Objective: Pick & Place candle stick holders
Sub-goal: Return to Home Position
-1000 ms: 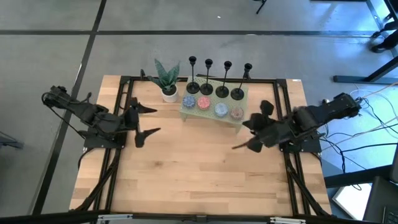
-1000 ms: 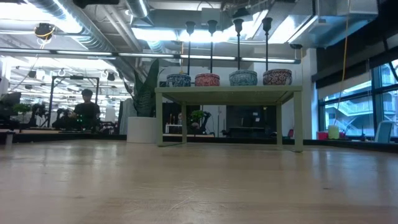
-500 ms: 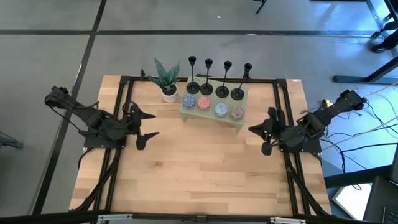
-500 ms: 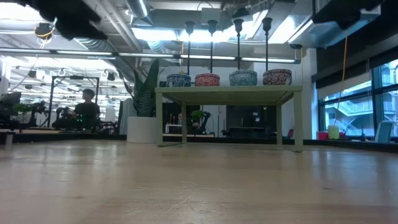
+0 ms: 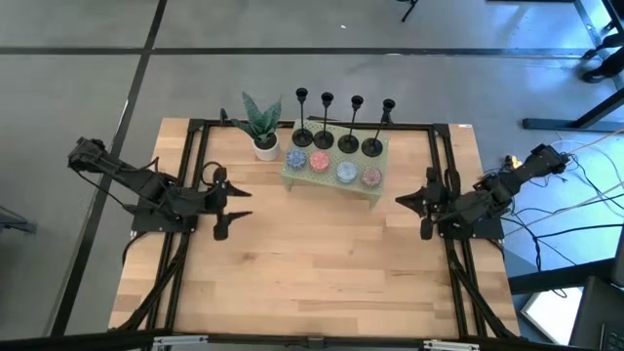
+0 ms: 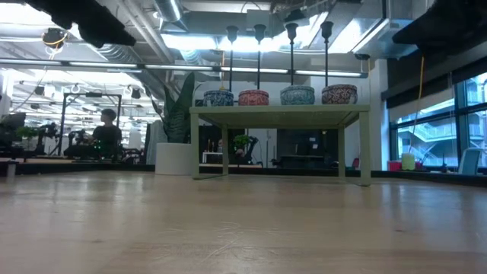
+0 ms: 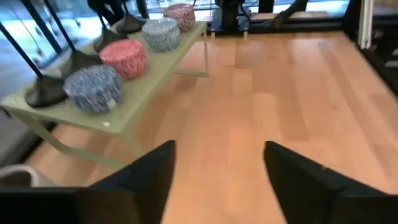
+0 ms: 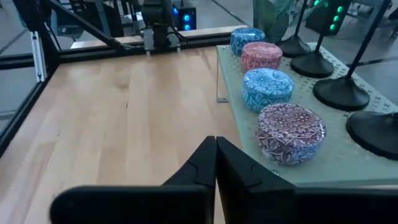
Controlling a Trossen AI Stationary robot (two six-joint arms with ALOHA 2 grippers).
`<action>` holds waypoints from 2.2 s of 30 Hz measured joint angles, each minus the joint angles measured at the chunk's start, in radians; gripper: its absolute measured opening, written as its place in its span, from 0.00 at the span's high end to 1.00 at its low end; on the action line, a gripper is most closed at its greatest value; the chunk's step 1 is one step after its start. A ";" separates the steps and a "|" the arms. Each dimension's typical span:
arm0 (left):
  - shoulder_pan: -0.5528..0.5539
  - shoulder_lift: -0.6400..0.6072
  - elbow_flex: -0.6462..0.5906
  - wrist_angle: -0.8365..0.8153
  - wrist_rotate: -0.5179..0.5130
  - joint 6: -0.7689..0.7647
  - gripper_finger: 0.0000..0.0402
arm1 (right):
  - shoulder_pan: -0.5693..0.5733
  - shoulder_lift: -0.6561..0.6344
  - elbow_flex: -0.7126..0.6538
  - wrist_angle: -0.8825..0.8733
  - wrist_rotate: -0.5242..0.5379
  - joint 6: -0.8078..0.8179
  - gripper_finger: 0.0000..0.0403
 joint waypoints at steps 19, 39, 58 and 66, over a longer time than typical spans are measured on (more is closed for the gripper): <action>0.050 -0.347 -0.119 0.199 0.095 0.276 0.89 | 0.000 -0.073 -0.089 0.165 -0.001 -0.262 0.95; 0.230 -0.511 -0.405 0.566 0.235 0.435 0.91 | 0.000 -0.511 -0.336 0.390 -0.156 -0.560 0.95; 0.467 -0.529 -0.557 0.794 0.430 0.386 0.91 | -0.044 -0.509 -0.415 0.493 -0.353 -0.639 0.95; 0.576 -0.528 -0.558 0.732 0.527 0.364 0.91 | -0.115 -0.509 -0.460 0.536 -0.372 -0.650 0.95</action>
